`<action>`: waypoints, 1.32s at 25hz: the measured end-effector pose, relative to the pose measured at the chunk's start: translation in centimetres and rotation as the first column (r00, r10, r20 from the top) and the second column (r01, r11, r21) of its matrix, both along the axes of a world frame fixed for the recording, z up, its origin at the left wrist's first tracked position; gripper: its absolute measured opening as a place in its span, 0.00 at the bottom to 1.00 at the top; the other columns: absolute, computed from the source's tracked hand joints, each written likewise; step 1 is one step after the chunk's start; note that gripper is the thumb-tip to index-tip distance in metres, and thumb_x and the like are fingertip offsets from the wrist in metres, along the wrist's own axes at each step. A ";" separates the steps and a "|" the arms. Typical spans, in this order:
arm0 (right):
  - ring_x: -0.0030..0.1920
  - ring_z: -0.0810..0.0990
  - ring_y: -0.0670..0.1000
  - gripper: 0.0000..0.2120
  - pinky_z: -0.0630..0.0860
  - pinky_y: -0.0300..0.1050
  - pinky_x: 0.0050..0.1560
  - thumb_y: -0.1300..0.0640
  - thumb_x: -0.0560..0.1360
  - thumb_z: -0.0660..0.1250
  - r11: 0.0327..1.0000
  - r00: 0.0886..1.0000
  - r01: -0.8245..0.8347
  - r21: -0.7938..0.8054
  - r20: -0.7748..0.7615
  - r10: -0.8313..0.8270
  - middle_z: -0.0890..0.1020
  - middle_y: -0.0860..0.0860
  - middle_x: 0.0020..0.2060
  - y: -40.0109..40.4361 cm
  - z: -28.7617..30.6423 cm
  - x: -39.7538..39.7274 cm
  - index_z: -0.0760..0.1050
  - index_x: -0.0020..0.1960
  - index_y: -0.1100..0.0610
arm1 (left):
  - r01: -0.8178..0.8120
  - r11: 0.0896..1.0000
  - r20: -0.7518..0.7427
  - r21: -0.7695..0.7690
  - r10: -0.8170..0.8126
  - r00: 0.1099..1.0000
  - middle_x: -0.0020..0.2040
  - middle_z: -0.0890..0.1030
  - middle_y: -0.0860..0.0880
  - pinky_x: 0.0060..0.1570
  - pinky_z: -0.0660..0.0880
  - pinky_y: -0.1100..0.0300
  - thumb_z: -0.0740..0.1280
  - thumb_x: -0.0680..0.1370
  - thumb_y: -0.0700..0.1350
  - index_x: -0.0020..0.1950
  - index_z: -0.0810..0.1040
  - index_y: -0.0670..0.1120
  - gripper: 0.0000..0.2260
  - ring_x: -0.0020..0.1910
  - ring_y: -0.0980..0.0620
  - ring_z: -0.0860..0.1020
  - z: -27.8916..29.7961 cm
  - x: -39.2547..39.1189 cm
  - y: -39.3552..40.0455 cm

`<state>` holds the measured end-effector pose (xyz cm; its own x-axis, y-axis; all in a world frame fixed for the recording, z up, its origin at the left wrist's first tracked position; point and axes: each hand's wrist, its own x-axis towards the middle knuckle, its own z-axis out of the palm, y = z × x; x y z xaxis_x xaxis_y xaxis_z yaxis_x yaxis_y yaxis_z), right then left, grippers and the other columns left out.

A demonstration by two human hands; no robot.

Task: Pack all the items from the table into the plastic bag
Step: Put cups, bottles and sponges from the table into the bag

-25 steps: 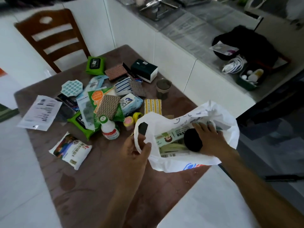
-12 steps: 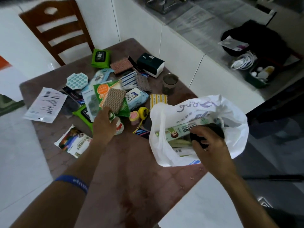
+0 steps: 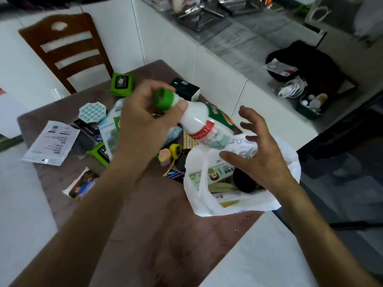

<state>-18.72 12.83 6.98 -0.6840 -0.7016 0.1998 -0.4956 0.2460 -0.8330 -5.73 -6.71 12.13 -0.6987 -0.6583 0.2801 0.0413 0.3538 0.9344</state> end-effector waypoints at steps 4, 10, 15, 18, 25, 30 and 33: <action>0.56 0.77 0.37 0.42 0.75 0.30 0.53 0.51 0.60 0.82 0.998 0.984 0.012 0.064 -0.177 -0.001 0.76 0.39 0.60 0.3 -1.8 0.3 0.66 0.69 0.47 | 0.152 0.968 0.015 0.199 -0.158 0.987 0.52 0.83 0.48 0.49 0.78 0.58 0.74 0.73 0.40 0.59 0.76 0.44 0.16 0.48 0.55 0.81 -1.5 -1.7 5.6; 0.57 0.79 0.42 0.40 0.79 0.38 0.54 0.57 0.58 0.84 0.997 0.958 0.048 0.061 0.281 -0.064 0.78 0.43 0.59 4.1 -6.6 -1.1 0.68 0.63 0.40 | -0.258 0.959 0.430 -0.118 0.284 0.857 0.60 0.76 0.50 0.54 0.73 0.68 0.75 0.69 0.49 0.68 0.69 0.49 0.29 0.60 0.52 0.76 -9.9 2.3 8.8; 0.65 0.74 0.48 0.32 0.72 0.50 0.65 0.43 0.68 0.74 0.700 0.865 -0.292 0.652 -0.132 0.484 0.75 0.44 0.65 1.9 -13.2 -2.3 0.66 0.69 0.42 | -0.159 0.834 0.083 0.529 0.135 0.987 0.30 0.77 0.49 0.32 0.69 0.61 0.66 0.76 0.37 0.40 0.80 0.47 0.08 0.31 0.51 0.72 -11.1 3.0 6.7; 0.71 0.67 0.58 0.32 0.64 0.60 0.70 0.44 0.71 0.69 0.510 0.711 -0.077 0.857 -0.311 0.630 0.69 0.51 0.71 0.5 -16.0 -3.4 0.63 0.73 0.44 | -0.048 0.779 -0.072 0.625 0.118 0.990 0.31 0.76 0.50 0.30 0.67 0.60 0.64 0.79 0.36 0.45 0.83 0.47 0.10 0.29 0.51 0.68 -11.1 2.9 6.2; 0.70 0.69 0.49 0.34 0.69 0.49 0.69 0.47 0.70 0.74 0.658 0.927 -0.268 0.704 0.002 0.375 0.69 0.45 0.71 0.0 -11.4 -3.2 0.64 0.72 0.45 | -0.042 0.838 0.060 0.544 0.011 0.998 0.36 0.83 0.53 0.39 0.78 0.64 0.66 0.76 0.32 0.55 0.80 0.46 0.12 0.36 0.56 0.81 -11.2 3.6 5.9; 0.50 0.82 0.45 0.11 0.80 0.35 0.48 0.58 0.74 0.71 0.974 0.982 0.160 0.160 -0.125 -0.141 0.81 0.45 0.52 0.6 -6.4 0.0 0.76 0.56 0.53 | -0.134 0.854 0.057 0.502 0.122 0.991 0.43 0.85 0.63 0.42 0.75 0.73 0.58 0.81 0.40 0.49 0.80 0.46 0.11 0.46 0.64 0.82 -10.9 3.8 6.9; 0.49 0.81 0.44 0.09 0.81 0.34 0.43 0.59 0.74 0.70 0.983 0.984 0.151 0.109 -0.113 -0.138 0.80 0.42 0.50 -0.2 -4.3 0.6 0.76 0.53 0.53 | -0.272 0.848 0.122 0.456 0.243 0.962 0.42 0.85 0.57 0.46 0.77 0.68 0.57 0.83 0.45 0.46 0.81 0.50 0.14 0.44 0.59 0.82 -12.5 3.6 5.0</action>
